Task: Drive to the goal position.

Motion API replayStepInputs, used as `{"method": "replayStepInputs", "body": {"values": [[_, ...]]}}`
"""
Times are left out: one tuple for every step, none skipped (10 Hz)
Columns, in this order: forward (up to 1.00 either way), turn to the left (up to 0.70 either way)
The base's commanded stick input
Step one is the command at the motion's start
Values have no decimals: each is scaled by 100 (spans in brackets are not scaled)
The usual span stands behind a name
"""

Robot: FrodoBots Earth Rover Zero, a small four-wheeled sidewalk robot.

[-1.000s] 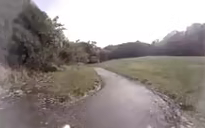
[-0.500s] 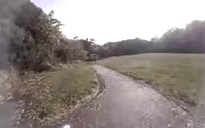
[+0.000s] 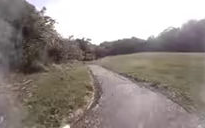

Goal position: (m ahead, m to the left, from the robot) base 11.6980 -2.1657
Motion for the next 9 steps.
{"method": "replayStepInputs", "body": {"values": [[100,-21],[100,-35],[100,-38],[100,0],[100,0],[100,0],[100,0],[100,0],[100,0]]}}
